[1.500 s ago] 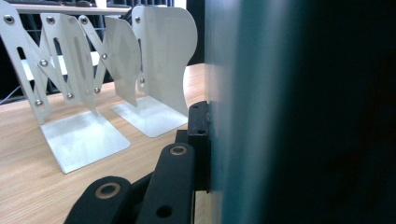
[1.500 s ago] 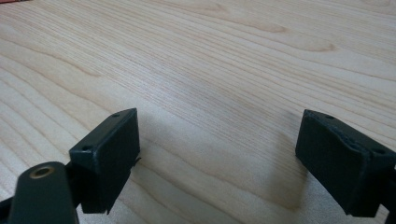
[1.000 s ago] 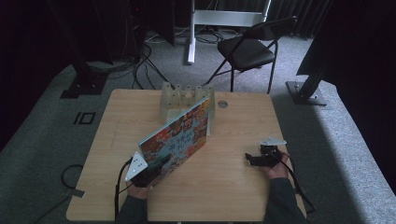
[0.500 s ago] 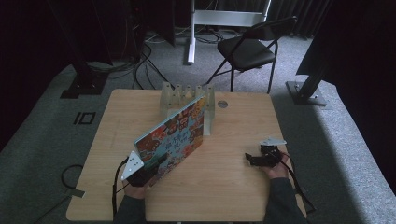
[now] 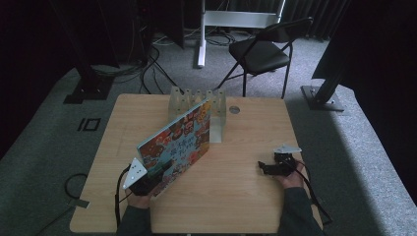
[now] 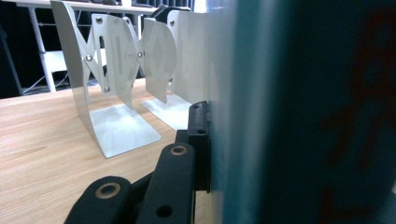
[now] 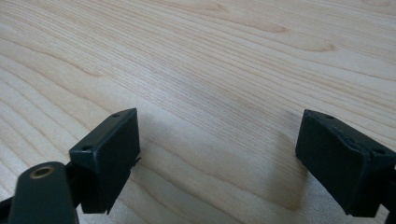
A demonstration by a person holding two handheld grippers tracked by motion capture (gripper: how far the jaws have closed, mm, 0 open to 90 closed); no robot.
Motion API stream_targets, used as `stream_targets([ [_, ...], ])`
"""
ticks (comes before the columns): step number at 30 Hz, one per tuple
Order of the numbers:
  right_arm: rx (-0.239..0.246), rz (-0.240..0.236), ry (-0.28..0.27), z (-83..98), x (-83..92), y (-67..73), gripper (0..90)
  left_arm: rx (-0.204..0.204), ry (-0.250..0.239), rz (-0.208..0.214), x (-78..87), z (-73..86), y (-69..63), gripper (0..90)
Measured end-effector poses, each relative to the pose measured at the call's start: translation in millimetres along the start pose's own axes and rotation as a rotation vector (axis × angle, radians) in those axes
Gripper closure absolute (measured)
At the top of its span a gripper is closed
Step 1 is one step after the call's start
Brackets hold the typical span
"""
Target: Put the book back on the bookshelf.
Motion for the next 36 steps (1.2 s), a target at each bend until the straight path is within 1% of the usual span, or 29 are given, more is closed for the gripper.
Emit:
stream_targets([
  [21, 0.004, -0.003, 0.001, 0.1, 0.0, 0.2, 13.4, 0.016, 0.004, -0.038, 11.6, -2.3, 8.0, 81.0],
  [28, 0.005, -0.003, 0.001, 0.1, 0.0, 0.2, 13.4, 0.019, 0.004, -0.064, 15.4, -3.0, 10.5, 81.1],
  [33, 0.004, -0.003, 0.001, 0.1, 0.0, 0.2, 13.4, 0.036, 0.0, -0.058, 19.4, -2.5, 14.0, 81.1],
  [36, 0.004, -0.003, 0.001, 0.1, 0.0, 0.2, 13.4, 0.044, -0.001, -0.068, 21.9, -2.3, 14.7, 81.1],
])
Point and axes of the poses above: each handheld gripper's, and its own axes: x roughly backward along the jaws, z roughly out of its underside, y roughly to its left, the point moved 4 cm from there along -x, roughly forward along the jaws, and after that the axes turned 9 degrees about -x, right-handed, at the moved point
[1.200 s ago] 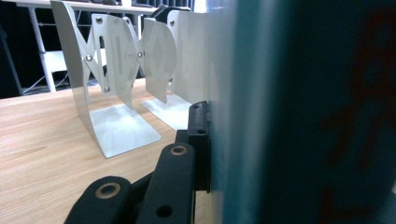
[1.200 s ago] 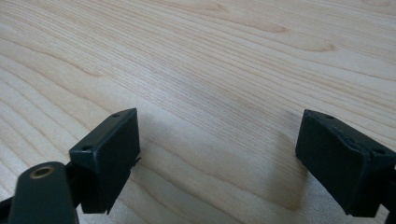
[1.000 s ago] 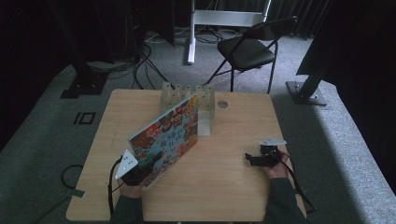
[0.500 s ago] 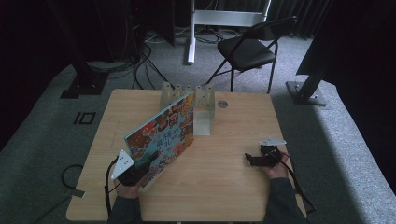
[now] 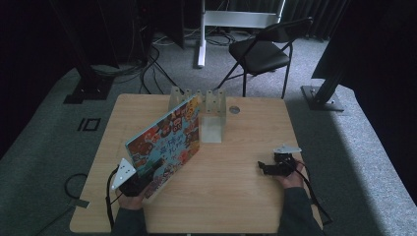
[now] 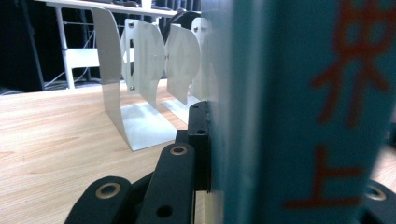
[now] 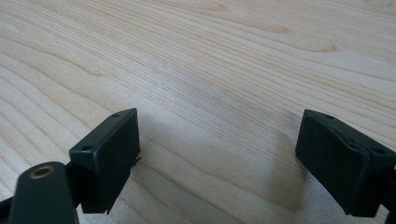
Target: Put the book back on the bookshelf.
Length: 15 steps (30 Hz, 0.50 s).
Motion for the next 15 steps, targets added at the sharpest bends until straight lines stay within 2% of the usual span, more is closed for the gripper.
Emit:
stream_targets([
  [15, 0.0, 0.0, 0.0, 0.0, 0.0, 0.0, 13.4, 0.014, -0.01, -0.059, 6.2, -3.4, 6.4, 81.1],
])
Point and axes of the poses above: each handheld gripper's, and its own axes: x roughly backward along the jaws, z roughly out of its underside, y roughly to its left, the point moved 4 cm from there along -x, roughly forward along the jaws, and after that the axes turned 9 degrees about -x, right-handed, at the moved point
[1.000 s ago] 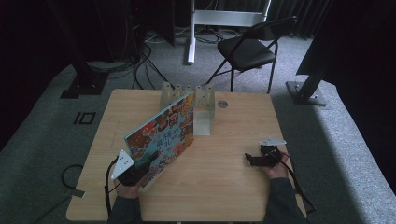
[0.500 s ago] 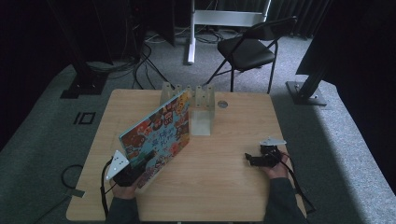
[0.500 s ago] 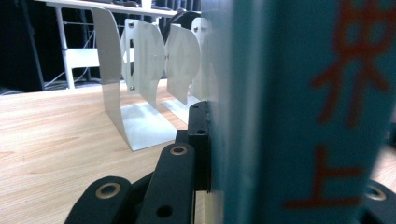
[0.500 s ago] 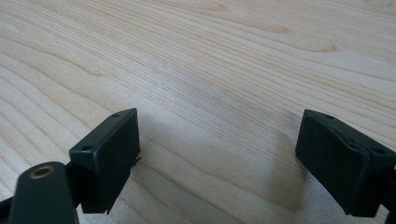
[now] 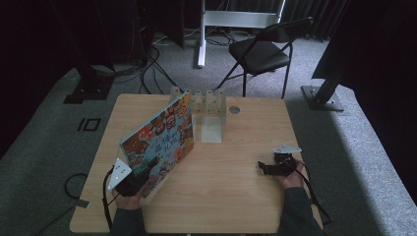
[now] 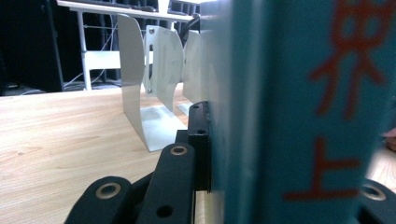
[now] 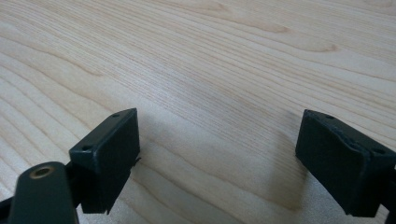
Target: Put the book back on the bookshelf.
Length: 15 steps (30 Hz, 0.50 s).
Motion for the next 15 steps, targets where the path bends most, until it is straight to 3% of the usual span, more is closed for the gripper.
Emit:
stream_targets([
  [4, 0.0, 0.0, 0.0, 0.0, 0.0, 0.0, 13.4, -0.004, -0.006, -0.007, 0.6, -1.7, 0.6, 81.2],
  [15, 0.0, 0.0, 0.0, 0.0, 0.0, 0.0, 13.4, -0.019, 0.002, -0.083, -3.5, -8.5, 1.4, 81.1],
])
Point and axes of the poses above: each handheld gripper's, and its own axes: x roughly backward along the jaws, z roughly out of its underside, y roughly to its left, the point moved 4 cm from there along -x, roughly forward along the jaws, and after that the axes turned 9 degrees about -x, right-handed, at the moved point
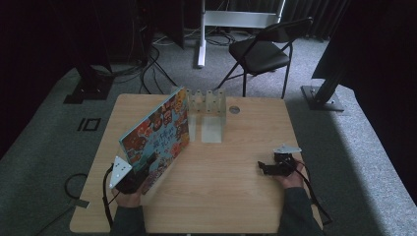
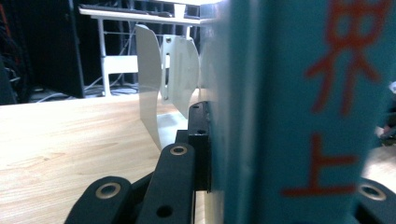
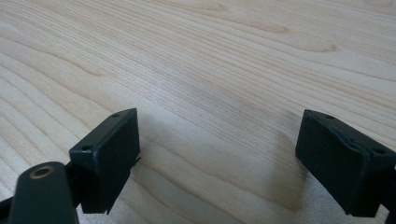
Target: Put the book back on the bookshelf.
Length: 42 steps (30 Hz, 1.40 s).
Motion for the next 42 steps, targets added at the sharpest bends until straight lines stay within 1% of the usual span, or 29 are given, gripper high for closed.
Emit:
stream_targets([
  [1, 0.0, 0.0, 0.0, 0.0, 0.0, 0.0, 13.4, 0.0, 0.0, 0.0, 0.0, 0.0, 0.0, 81.1],
  [2, 0.0, 0.0, 0.0, 0.0, 0.0, 0.0, 13.4, 0.0, -0.008, -0.016, -1.1, -1.3, -2.4, 81.1],
  [6, 0.0, 0.0, 0.0, 0.0, 0.0, 0.0, 13.4, -0.004, -0.011, -0.022, -3.4, -3.0, -4.0, 81.1],
  [7, 0.0, 0.0, 0.0, 0.0, 0.0, 0.0, 13.3, -0.012, -0.006, -0.025, -5.3, -4.2, -4.3, 81.1],
  [12, 0.0, 0.0, 0.0, 0.0, 0.0, 0.0, 13.3, -0.007, -0.004, -0.03, -8.5, -4.9, -4.8, 81.1],
  [13, 0.0, 0.0, 0.0, 0.0, 0.0, 0.0, 13.3, -0.004, -0.005, -0.038, -10.1, -5.1, -5.7, 81.1],
  [18, 0.0, 0.0, 0.0, 0.0, 0.0, 0.0, 13.3, 0.001, -0.004, -0.048, -14.6, -6.6, -7.2, 81.1],
  [21, 0.0, 0.0, 0.0, 0.0, 0.0, 0.0, 13.4, -0.017, -0.001, -0.061, -17.6, -9.6, -9.0, 81.1],
  [25, 0.0, 0.0, 0.0, 0.0, 0.0, 0.0, 13.3, -0.026, -0.002, -0.065, -19.9, -12.7, -10.3, 81.1],
  [33, 0.0, 0.0, 0.0, 0.0, 0.0, 0.0, 13.4, -0.034, -0.002, -0.077, -24.7, -16.7, -9.8, 81.1],
  [42, 0.0, 0.0, 0.0, 0.0, 0.0, 0.0, 13.4, -0.025, 0.002, -0.103, -31.1, -19.2, -9.1, 81.1],
])
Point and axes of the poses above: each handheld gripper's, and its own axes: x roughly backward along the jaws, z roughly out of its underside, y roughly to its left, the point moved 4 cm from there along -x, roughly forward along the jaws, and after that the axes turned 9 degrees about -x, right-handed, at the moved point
